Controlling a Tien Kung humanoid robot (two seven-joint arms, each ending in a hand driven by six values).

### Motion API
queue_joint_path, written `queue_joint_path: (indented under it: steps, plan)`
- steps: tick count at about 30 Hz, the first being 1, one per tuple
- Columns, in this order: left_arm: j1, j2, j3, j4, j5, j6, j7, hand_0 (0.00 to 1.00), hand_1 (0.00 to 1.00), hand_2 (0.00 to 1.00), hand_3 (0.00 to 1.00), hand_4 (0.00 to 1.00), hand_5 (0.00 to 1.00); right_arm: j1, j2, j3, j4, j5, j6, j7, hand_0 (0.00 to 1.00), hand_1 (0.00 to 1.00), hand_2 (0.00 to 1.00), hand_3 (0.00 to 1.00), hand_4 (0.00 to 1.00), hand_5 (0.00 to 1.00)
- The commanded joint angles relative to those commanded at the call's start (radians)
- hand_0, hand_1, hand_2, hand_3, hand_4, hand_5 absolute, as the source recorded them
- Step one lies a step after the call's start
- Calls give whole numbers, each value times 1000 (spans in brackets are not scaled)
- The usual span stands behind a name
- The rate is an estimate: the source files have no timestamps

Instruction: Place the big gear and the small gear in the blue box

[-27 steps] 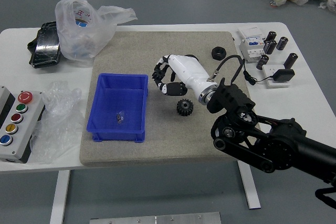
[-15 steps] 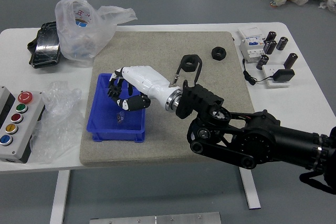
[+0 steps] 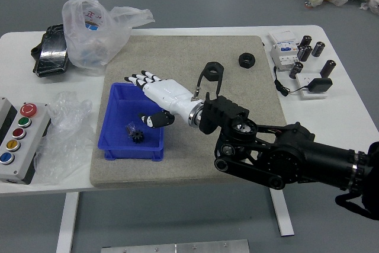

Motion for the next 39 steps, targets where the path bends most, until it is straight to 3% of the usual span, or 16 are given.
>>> queue_joint_path:
  steps: [5,6,11,12,17,18,23,24,29,30,35,36,39]
  plan:
    - [2,-3,2,0,-5,1,-2,689,614,593,672,650,461,-68,-76,111,41,-26,3,-38,755,998,998,998,597,141]
    - [3,-3,2,1,-6,1,-2,689,614,593,671,649,460,-85,-95,132,51,-33,11,-53,578,886,951,998,772,213]
    - [7,-2,0,1,-10,3,-2,689,614,593,671,649,460,-177,-182,226,91,-63,54,-144,578,886,951,998,772,213]
    - [7,-2,-1,1,-8,3,-1,689,614,593,671,648,459,-190,-189,232,94,-70,61,-160,492,852,957,998,826,260]
    - [3,-1,-3,2,-8,4,-4,689,614,593,671,648,459,-233,-181,217,85,-77,97,-208,492,852,957,998,826,260]
    - [2,-1,-3,2,-8,4,-5,688,614,592,671,648,459,-237,-179,214,84,-74,102,-211,476,845,964,998,873,318]
    - [3,-1,-7,2,-4,1,-4,688,614,592,671,648,459,-240,-174,204,76,-70,115,-218,476,845,964,998,873,318]
    - [3,-1,-7,2,-4,1,-4,689,614,592,670,648,459,-239,-173,202,72,-68,117,-219,472,841,965,998,953,417]
    - [2,0,-8,3,-3,1,-5,689,614,592,670,648,459,-236,-165,174,43,-52,130,-223,472,841,965,998,953,417]
    - [2,0,-8,3,-4,1,-5,689,614,591,670,646,458,-236,-164,170,38,-50,130,-223,445,762,808,905,739,180]
    - [1,-1,-8,3,-3,0,-5,689,614,591,670,646,458,-232,-158,143,23,-47,104,-221,445,762,808,905,739,180]
    - [1,-1,-8,3,-3,0,-5,689,614,591,670,645,458,-230,-157,136,21,-49,94,-216,347,579,496,577,452,2]
    - [-1,-1,-7,3,-4,1,-6,689,614,591,670,645,458,-228,-152,119,12,-54,74,-205,347,579,496,577,452,2]
